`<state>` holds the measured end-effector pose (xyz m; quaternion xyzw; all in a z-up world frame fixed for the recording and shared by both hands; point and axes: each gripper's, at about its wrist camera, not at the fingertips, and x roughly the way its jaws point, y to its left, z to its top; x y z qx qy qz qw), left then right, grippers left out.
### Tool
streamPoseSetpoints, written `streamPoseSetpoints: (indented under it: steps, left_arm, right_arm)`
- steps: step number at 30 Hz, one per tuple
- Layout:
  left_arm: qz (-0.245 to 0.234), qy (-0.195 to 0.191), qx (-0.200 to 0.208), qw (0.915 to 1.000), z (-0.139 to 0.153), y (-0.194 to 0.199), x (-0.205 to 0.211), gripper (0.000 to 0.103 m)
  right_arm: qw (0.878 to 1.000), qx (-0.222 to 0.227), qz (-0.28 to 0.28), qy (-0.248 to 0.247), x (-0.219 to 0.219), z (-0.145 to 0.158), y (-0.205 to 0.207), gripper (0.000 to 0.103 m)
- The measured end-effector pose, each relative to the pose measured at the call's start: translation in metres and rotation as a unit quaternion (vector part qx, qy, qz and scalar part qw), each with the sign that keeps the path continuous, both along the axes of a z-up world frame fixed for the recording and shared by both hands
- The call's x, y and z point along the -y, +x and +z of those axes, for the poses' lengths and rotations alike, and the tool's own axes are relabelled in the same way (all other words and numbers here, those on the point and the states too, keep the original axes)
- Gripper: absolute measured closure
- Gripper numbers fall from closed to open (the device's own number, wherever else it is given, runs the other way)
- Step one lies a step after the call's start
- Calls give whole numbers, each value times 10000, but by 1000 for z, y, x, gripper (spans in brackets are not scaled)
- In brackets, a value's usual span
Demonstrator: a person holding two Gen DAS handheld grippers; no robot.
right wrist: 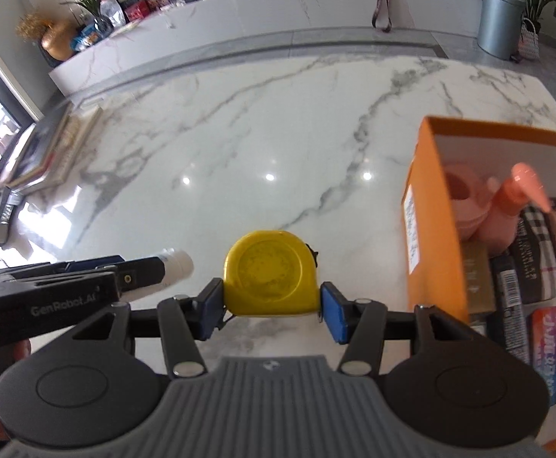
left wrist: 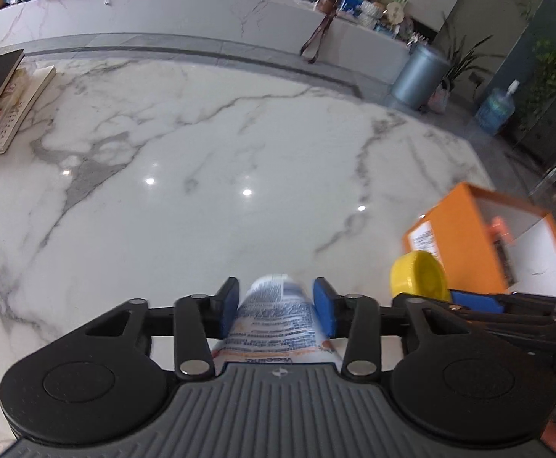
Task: Organize rigid objects
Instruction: 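Carry the tape measure into the orange box with the right tool and release it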
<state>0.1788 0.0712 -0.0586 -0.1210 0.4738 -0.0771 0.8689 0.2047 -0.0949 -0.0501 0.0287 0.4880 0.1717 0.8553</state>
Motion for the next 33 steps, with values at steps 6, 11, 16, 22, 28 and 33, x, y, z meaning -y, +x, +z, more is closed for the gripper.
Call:
streamPoseSetpoints:
  steps: [6,11,16,22,28,33]
  left_arm:
    - [-386,459,226,9979,26,-4,41,97]
    - [-783,996,-114,9919,16,-17,50,90]
    - [-1527,1645,-185,9743,-5,-42,56,63]
    - [-2835,2579,-190,9235,-26,-54,67,37]
    - [-3656,3088,-349,8774,-53,-39,80,31]
    - [-3692,2810,-669,8833,-75,-22,82,31]
  right_arm:
    - [9995,199,-99,218,41,25,-18,47]
    - [9985,354,-37,408,70,32,-40,47]
    - [9976,314,-10,620,84,26,-59,47]
    - [9955,542,-98,771,101,35,-75,47]
    - [9932,693,-534,765,135,44,-81,47]
    - [9892,739,-1104,616,173,48,-80,47]
